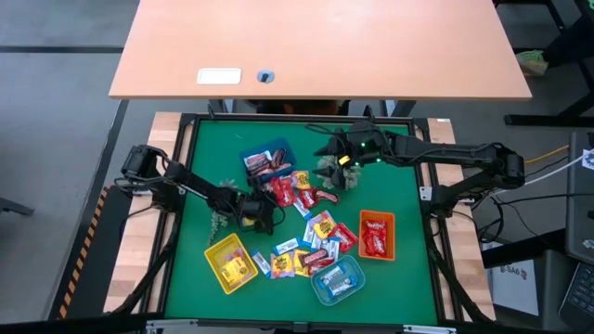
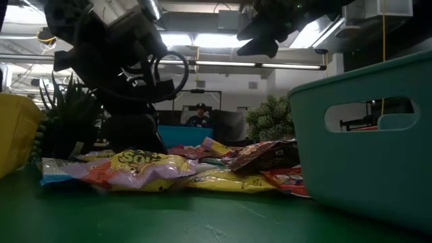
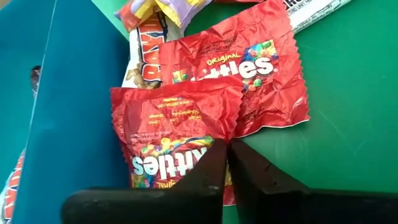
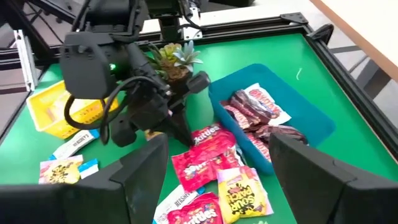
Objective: Sort candy
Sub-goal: Put the red candy into the orange bin
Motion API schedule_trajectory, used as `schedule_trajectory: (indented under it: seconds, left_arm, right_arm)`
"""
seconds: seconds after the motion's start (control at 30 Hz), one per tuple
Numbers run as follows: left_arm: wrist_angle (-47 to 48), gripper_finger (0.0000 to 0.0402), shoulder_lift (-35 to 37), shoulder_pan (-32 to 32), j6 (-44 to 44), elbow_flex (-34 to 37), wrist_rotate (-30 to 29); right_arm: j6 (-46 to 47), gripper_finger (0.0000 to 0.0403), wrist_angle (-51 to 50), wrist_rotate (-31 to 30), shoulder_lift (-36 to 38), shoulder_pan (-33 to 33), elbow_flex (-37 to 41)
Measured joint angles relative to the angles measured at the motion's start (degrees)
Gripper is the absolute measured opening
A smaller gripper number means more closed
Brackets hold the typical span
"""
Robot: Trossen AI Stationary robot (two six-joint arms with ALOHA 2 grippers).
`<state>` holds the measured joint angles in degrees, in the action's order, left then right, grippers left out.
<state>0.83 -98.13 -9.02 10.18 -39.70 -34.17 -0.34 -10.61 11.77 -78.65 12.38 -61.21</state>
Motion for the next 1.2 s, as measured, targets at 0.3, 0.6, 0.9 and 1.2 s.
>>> schedule_trajectory:
  seconds: [0.3, 0.6, 0.9, 1.2]
  left_arm:
    - [-0.44, 0.0, -0.02, 0.4, 2.94, -0.65, 2.07]
    - [-1.08, 0.0, -0.02, 0.4, 8.43, -0.83, 2.22]
    - [-7.57, 0.0, -0.02, 0.4, 9.26, -0.85, 4.91]
    - [-12.43, 0.0, -0.02, 0.38, 9.41, -0.89, 6.51]
  right_arm:
    - [0.02, 0.028, -0.78, 0.95, 0.0, 0.0, 0.0]
    - [-0.15, 0.028, -7.02, 6.29, -0.02, -0.17, 0.0]
    - [-3.12, 0.028, -8.99, 1.27, -0.53, -6.4, 0.0]
    - [-6.21, 0.028, -8.0, -9.59, -6.87, -12.51, -0.05]
